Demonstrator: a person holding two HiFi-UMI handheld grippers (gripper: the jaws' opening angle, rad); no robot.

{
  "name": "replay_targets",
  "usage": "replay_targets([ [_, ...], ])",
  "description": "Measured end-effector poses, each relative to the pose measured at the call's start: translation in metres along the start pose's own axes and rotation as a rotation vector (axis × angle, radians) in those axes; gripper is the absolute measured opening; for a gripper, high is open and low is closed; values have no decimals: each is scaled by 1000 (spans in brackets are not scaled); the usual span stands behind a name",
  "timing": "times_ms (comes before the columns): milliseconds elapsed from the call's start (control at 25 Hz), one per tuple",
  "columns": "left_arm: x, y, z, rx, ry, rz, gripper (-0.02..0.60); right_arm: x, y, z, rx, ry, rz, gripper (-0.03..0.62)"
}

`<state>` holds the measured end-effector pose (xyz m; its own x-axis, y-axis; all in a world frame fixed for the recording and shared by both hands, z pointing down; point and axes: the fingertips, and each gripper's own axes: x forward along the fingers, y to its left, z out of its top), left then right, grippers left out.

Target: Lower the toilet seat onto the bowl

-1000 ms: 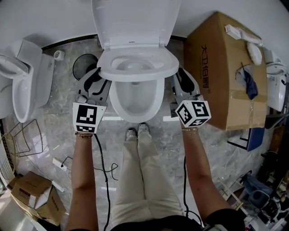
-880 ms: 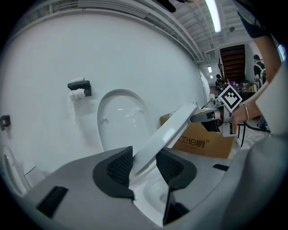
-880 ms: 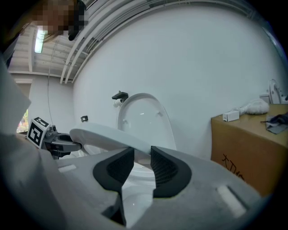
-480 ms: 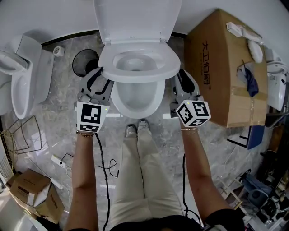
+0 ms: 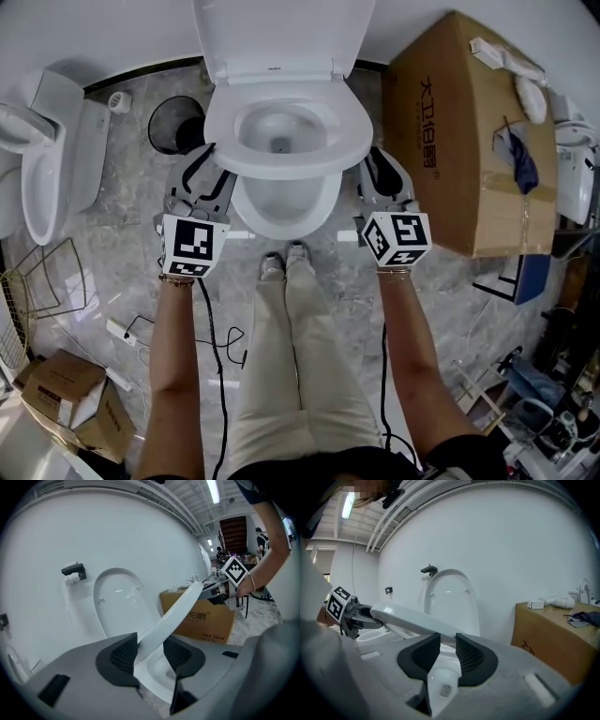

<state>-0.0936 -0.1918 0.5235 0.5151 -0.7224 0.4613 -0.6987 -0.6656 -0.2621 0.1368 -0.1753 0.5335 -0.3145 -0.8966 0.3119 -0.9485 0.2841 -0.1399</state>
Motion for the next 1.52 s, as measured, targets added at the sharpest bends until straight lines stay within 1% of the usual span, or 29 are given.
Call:
replay_targets([
  [320,-4,-7,-12,26,38,9,167,-5,0,-11,26,10,-9,103],
  [960,-6,-18,-22,56,67,1,172,-11,2,-24,44,35,-14,101],
  [1520,-10,-29,-36,74,74,-11,178,-18,5,-40,57,71,-25,98],
])
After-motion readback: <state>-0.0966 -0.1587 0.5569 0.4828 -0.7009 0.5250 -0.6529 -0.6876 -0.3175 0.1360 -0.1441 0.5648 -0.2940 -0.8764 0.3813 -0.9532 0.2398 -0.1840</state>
